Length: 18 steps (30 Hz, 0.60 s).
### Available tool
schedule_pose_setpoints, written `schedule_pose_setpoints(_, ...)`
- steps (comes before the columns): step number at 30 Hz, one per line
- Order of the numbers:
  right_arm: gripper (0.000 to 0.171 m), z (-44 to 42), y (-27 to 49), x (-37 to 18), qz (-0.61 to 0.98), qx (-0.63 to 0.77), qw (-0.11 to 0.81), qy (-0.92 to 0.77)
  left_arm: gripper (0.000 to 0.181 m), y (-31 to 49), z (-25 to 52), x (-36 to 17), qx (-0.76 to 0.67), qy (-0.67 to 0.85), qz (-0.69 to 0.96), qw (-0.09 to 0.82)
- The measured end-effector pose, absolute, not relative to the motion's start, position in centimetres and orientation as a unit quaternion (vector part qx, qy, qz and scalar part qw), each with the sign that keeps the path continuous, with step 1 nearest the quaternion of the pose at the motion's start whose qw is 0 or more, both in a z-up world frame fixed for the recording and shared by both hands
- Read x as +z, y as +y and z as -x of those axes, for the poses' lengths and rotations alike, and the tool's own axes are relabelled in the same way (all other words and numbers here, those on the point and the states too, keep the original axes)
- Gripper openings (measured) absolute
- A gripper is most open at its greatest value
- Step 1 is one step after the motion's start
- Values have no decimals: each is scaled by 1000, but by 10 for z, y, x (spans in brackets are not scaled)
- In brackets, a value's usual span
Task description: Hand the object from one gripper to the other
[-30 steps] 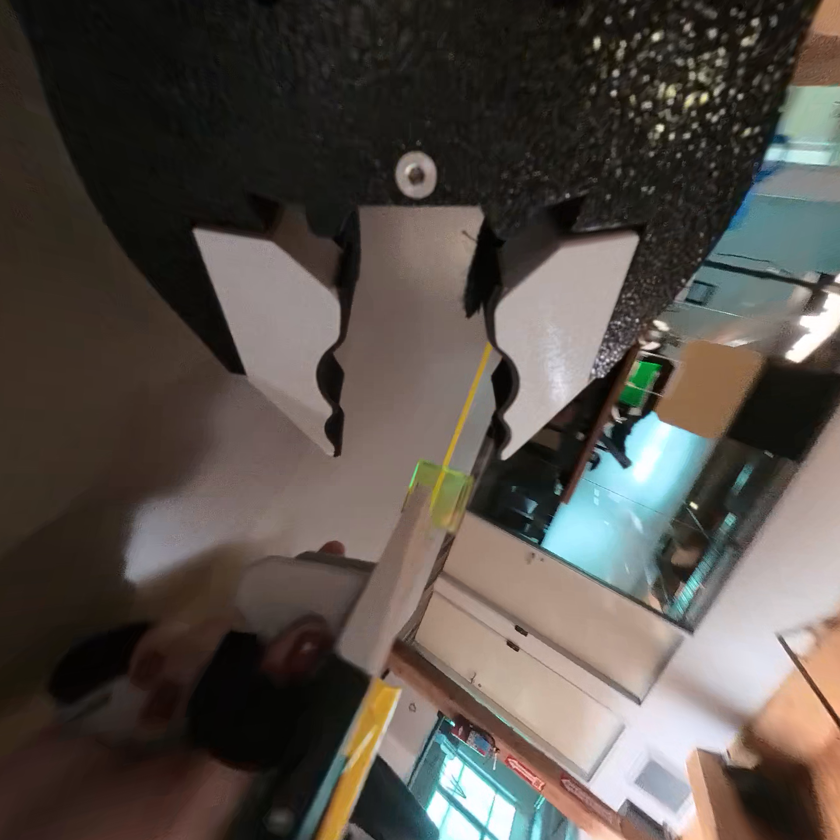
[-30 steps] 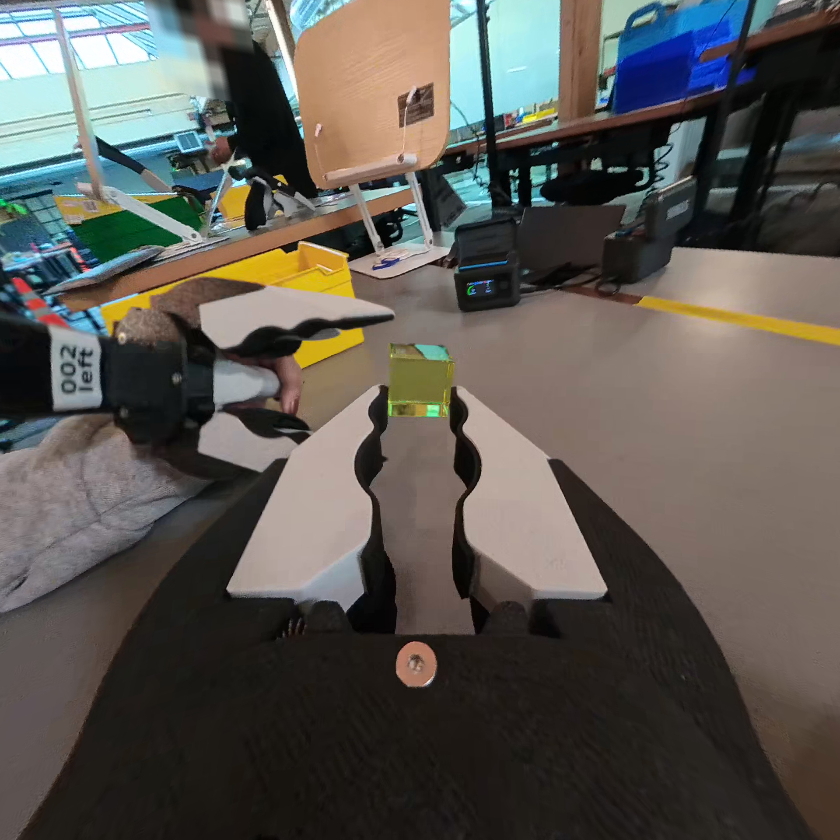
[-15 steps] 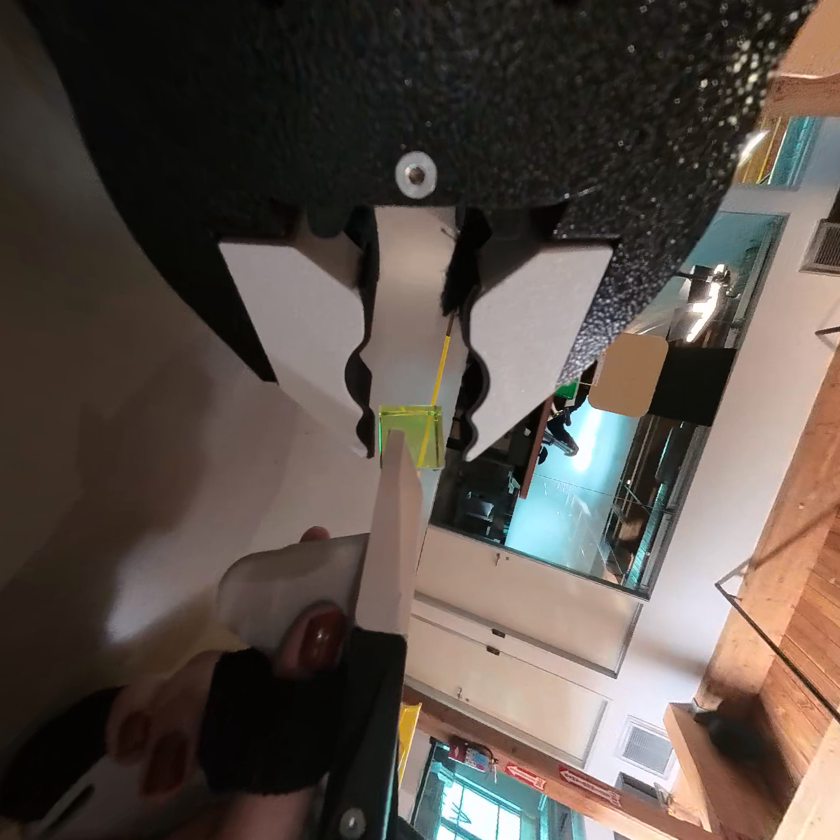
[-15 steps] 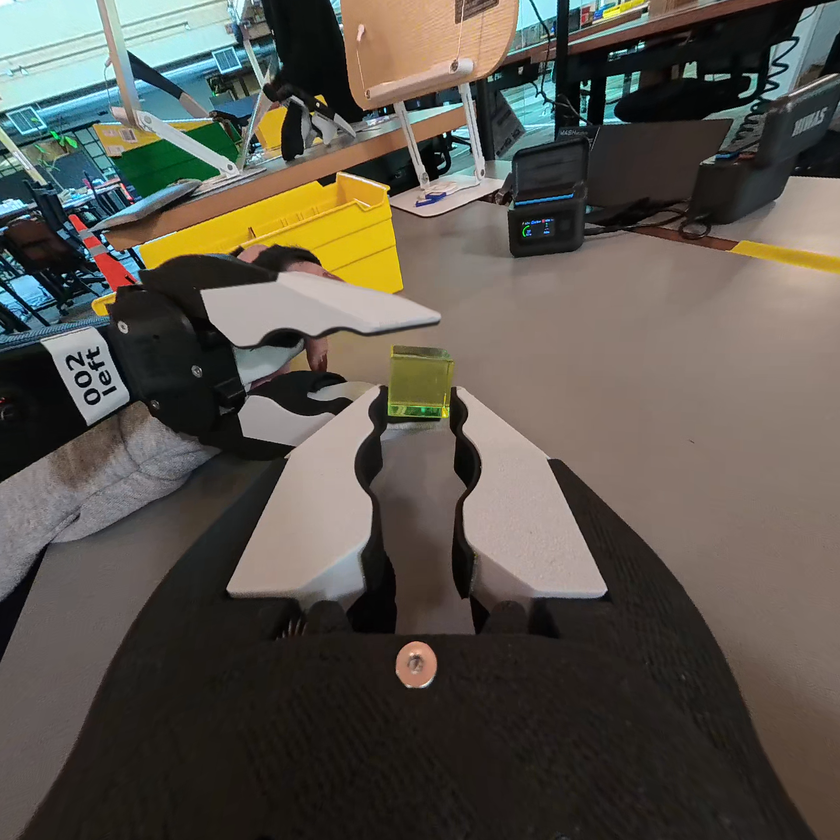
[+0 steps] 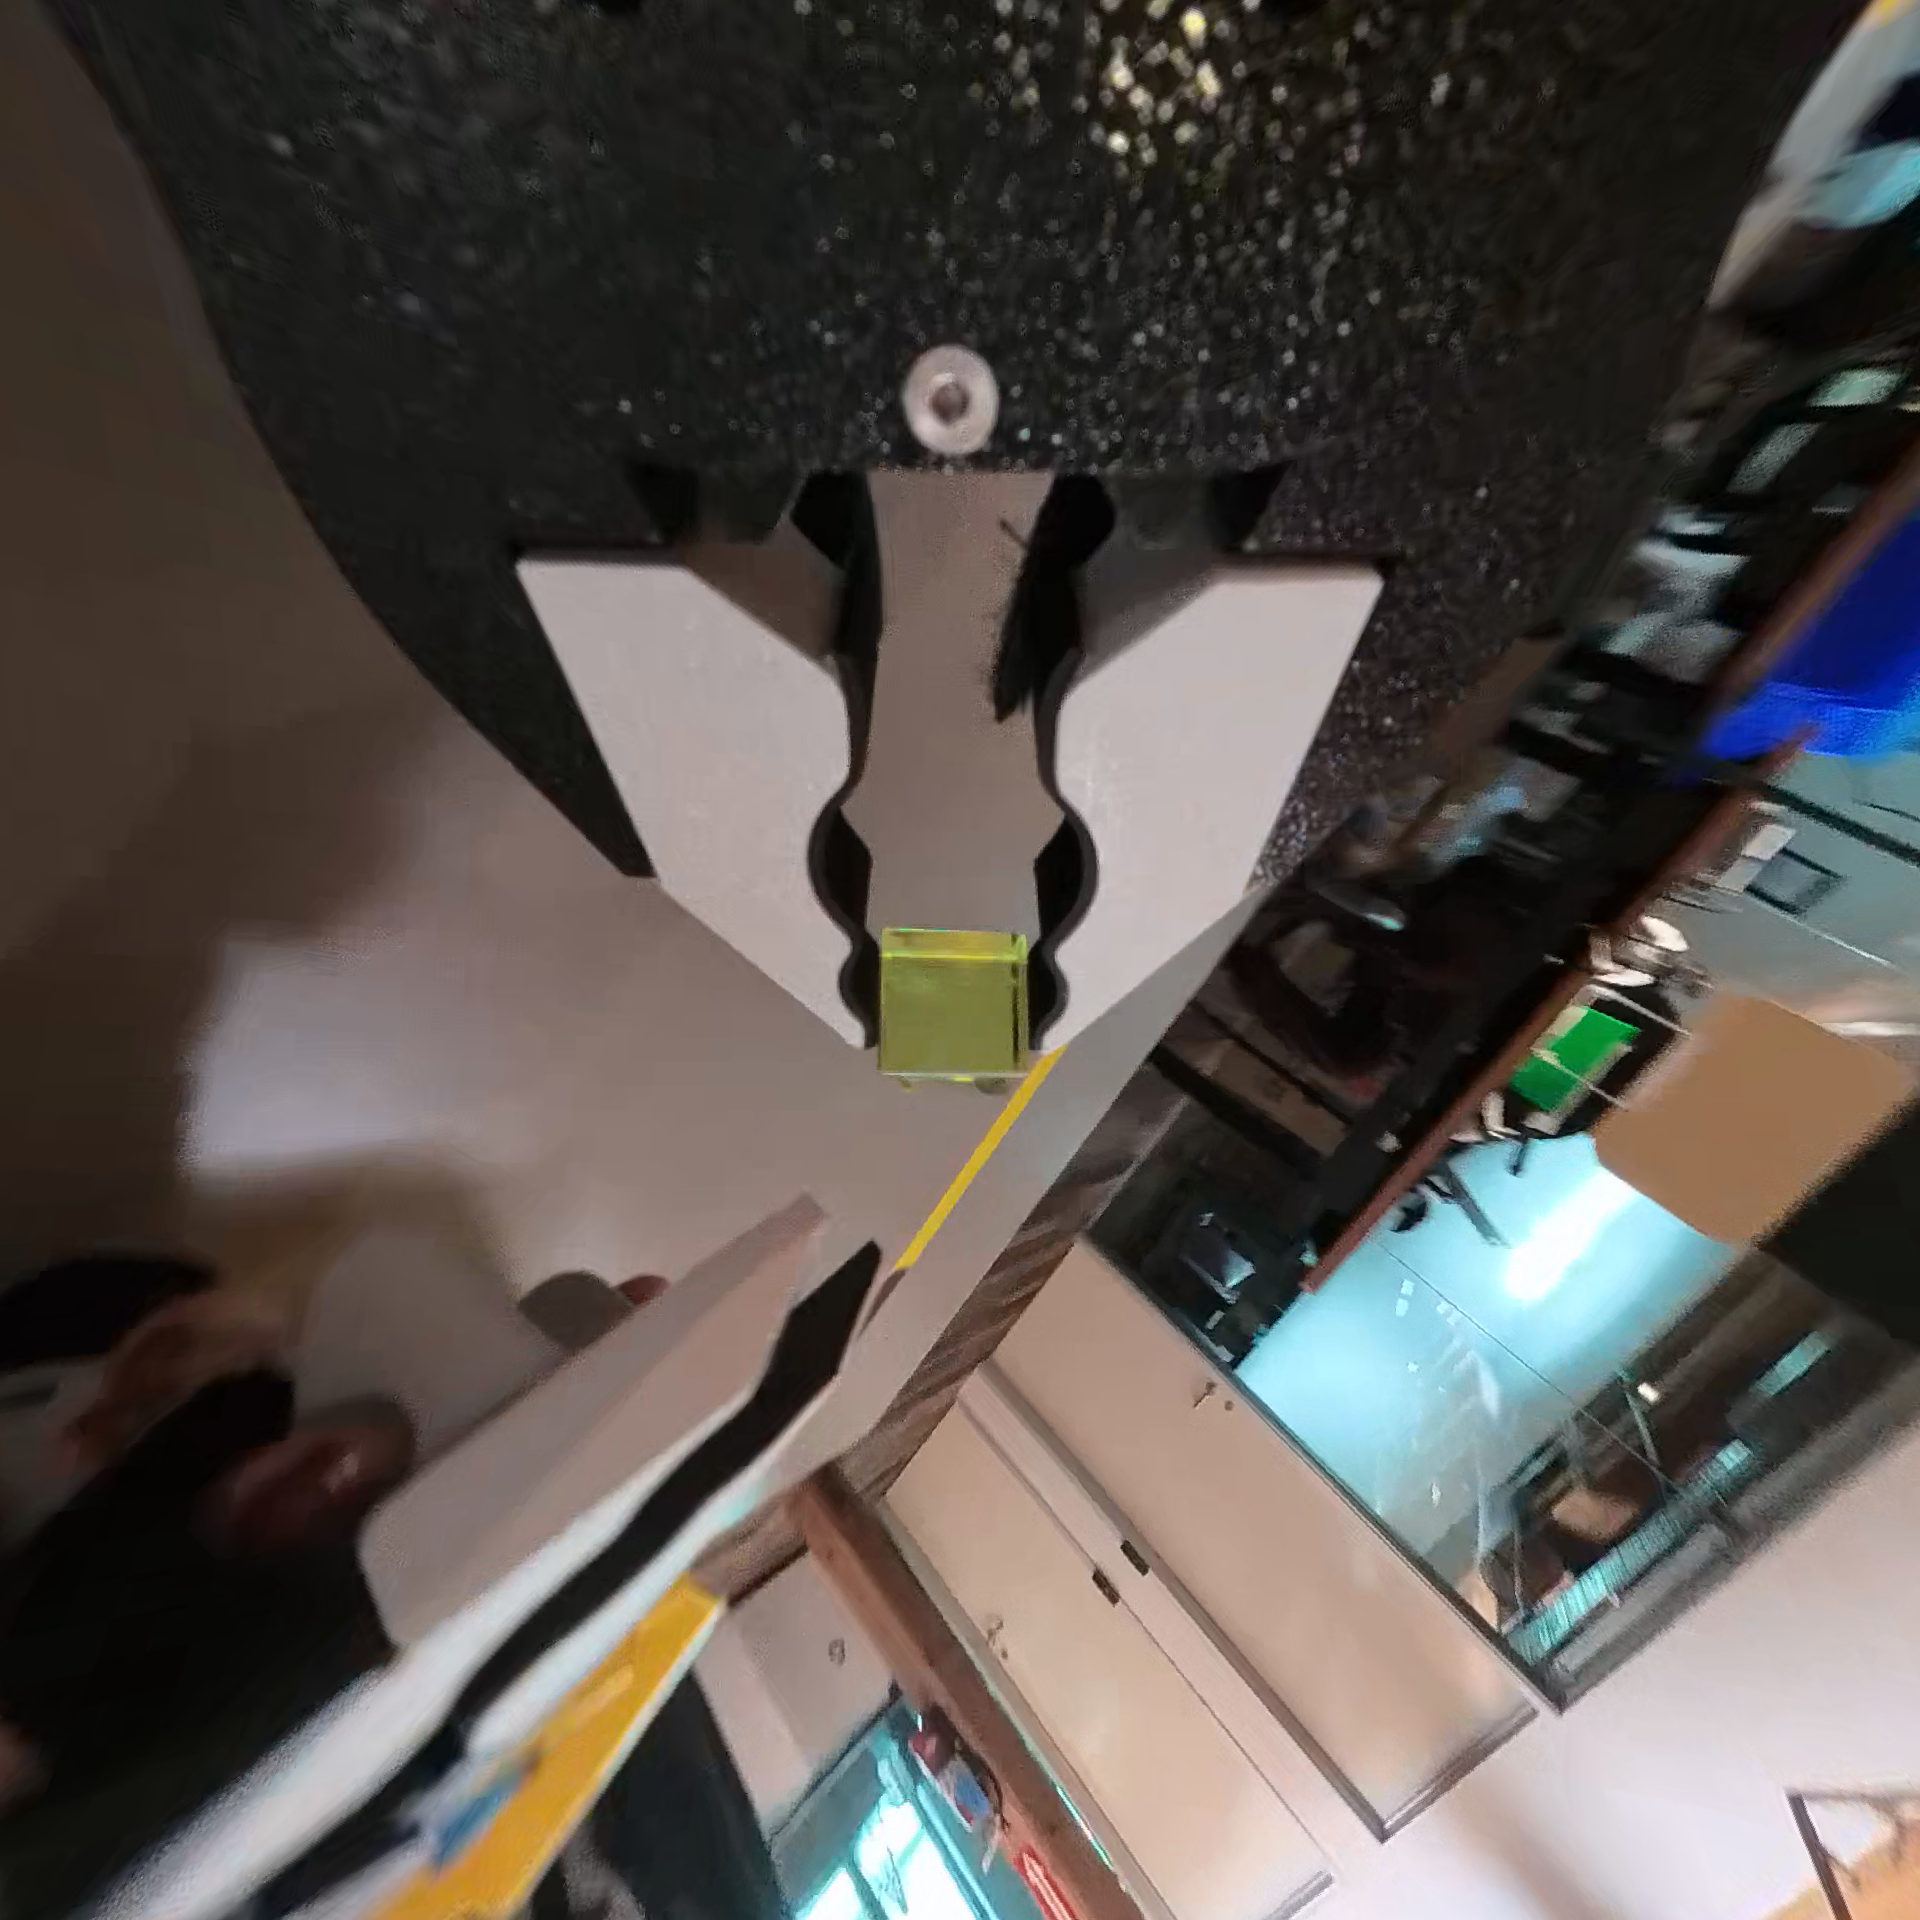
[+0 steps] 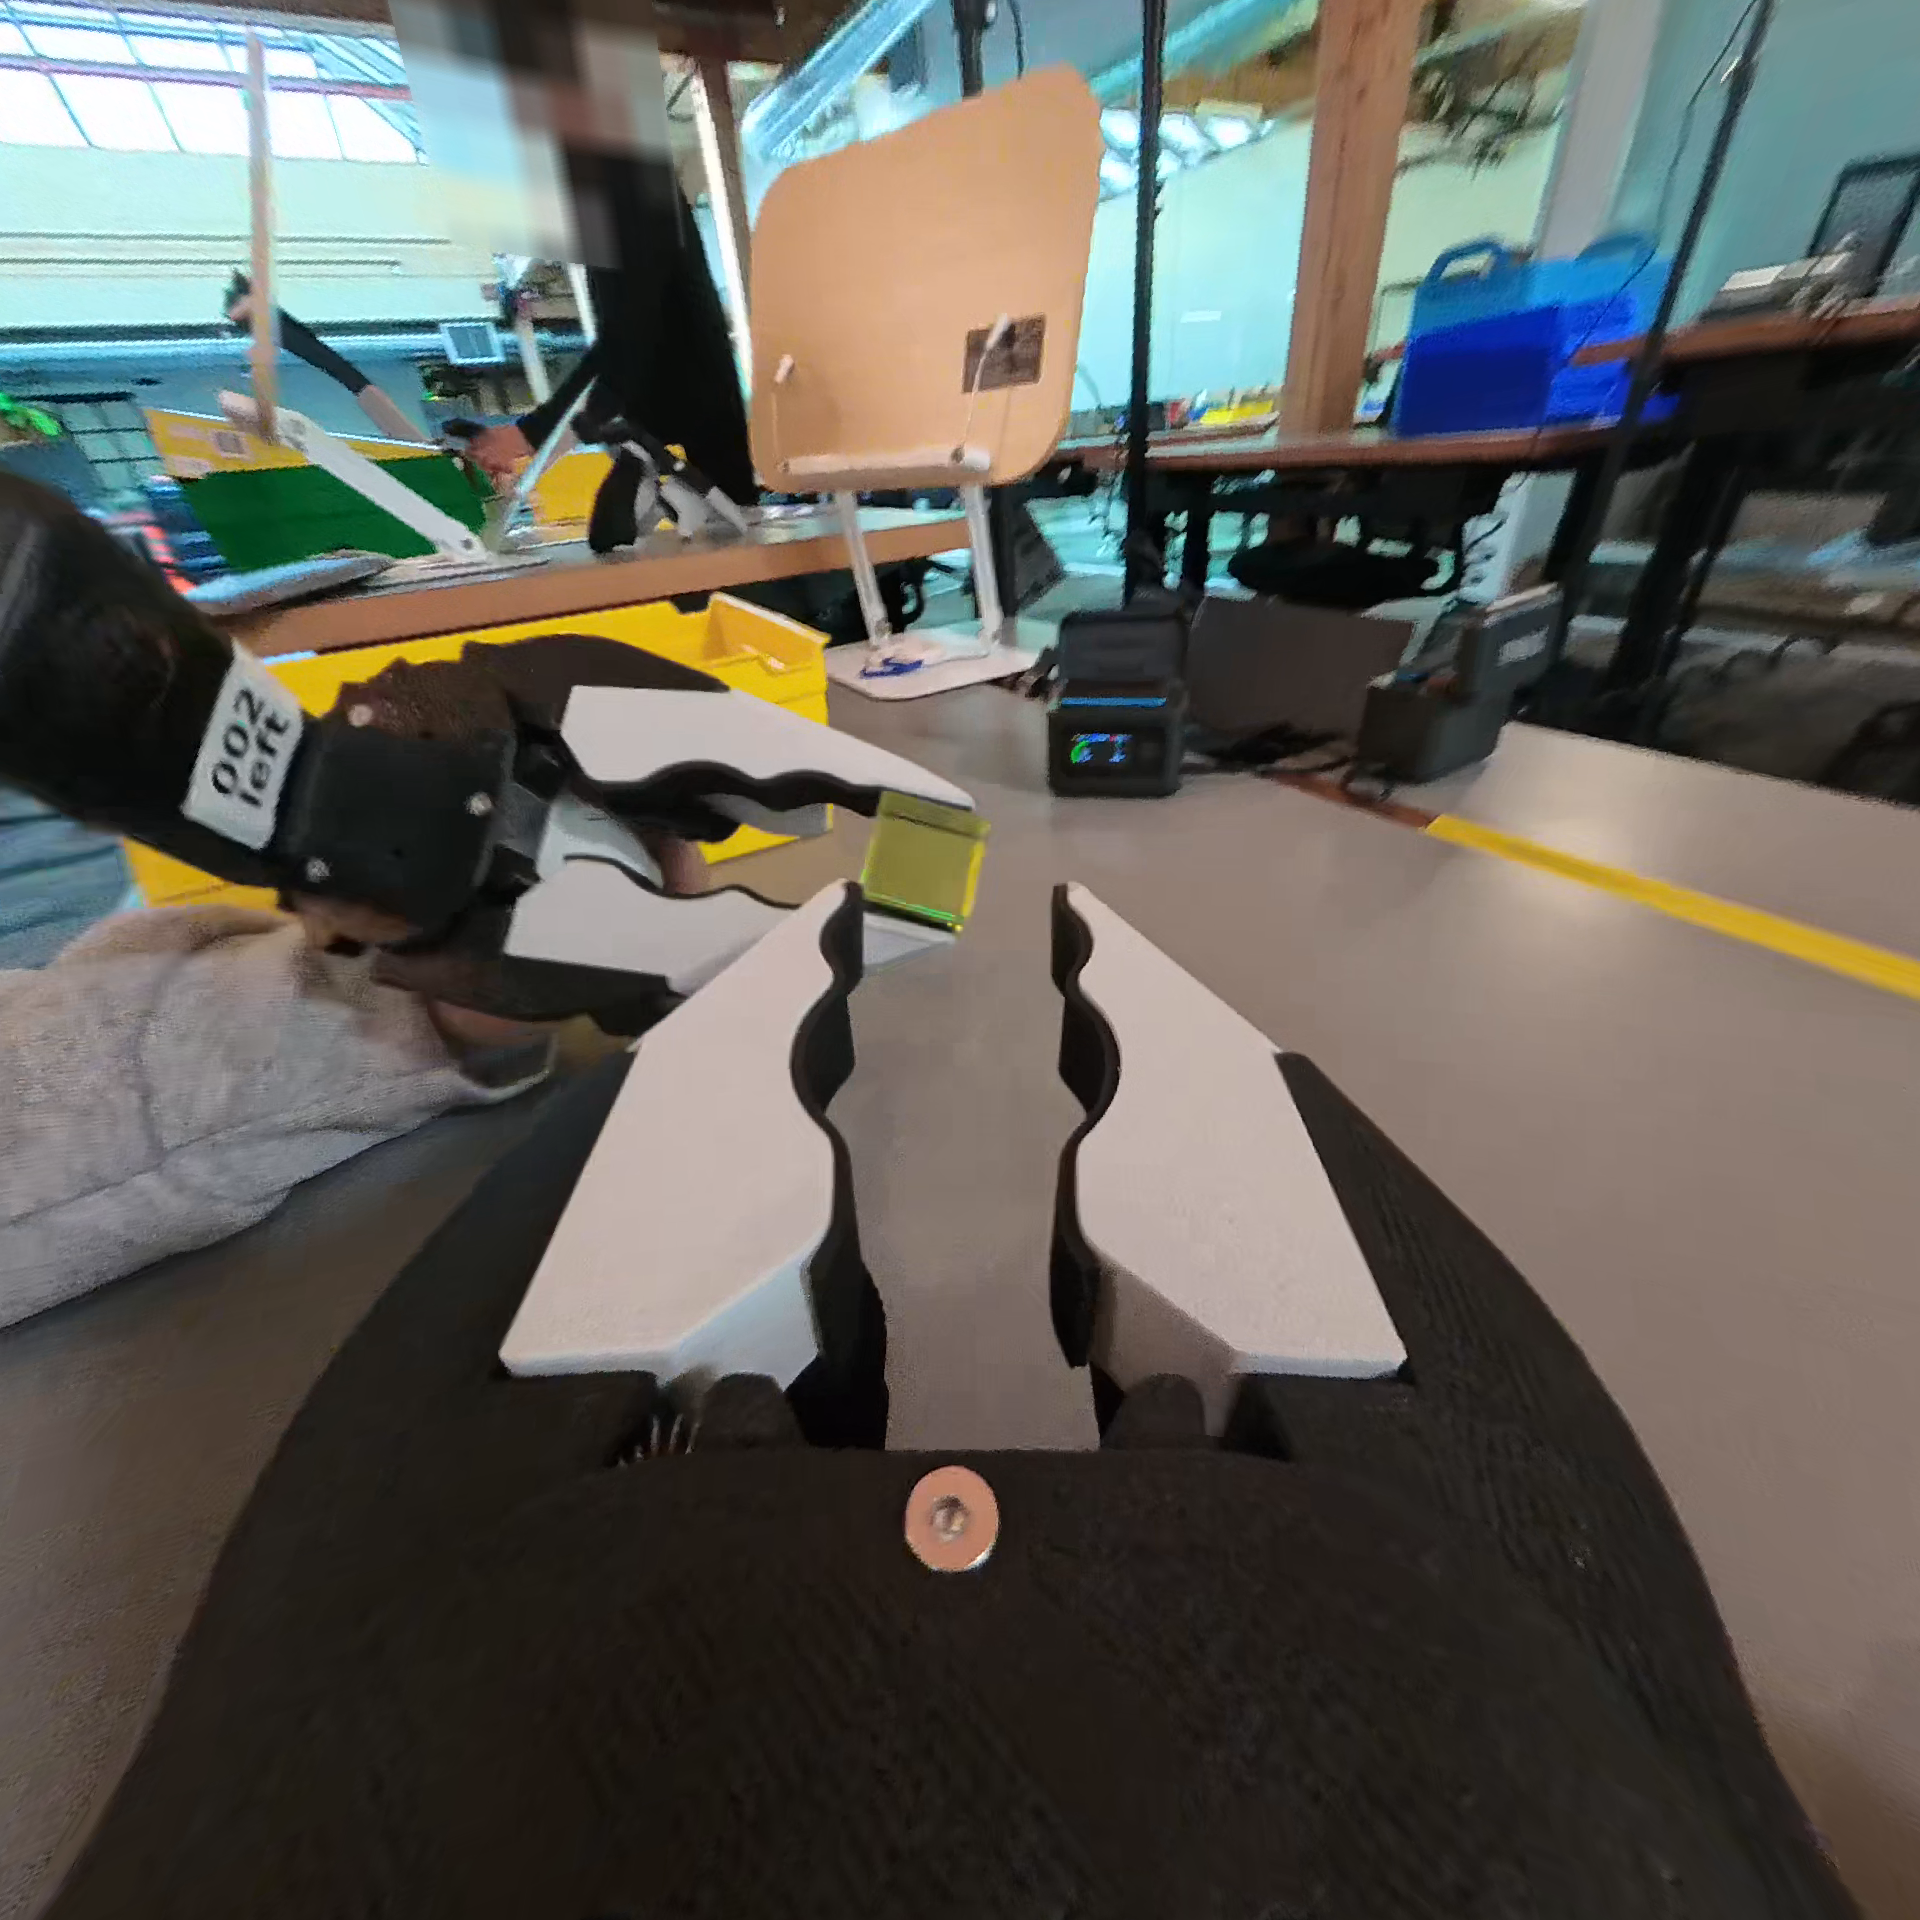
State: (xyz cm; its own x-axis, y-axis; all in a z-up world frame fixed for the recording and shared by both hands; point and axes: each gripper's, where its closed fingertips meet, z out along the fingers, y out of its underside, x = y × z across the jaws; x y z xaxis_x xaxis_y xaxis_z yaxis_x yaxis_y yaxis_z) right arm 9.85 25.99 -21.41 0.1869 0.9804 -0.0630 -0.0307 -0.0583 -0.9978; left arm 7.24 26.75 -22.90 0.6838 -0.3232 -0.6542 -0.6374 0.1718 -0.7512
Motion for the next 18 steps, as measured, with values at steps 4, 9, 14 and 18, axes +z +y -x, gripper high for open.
schedule_pose_setpoints(4, 45, -104, 259, -195, 492, 425, 622, -436, 25, 264, -70, -218, -48, 303, 659, 686)
schedule_pose_setpoints(9, 54, -104, 236, -179, 378, 347, 711, -480, 26, 254, -71, -202, -289, 219, 646, 671)
schedule_pose_setpoints(14, 55, -92, 225, -193, 317, 195, 747, -552, 25, 242, -73, -185, -530, 136, 591, 593)
schedule_pose_setpoints(18, 51, -86, 215, -200, 269, 125, 757, -582, 25, 231, -89, -191, -624, 133, 590, 495)
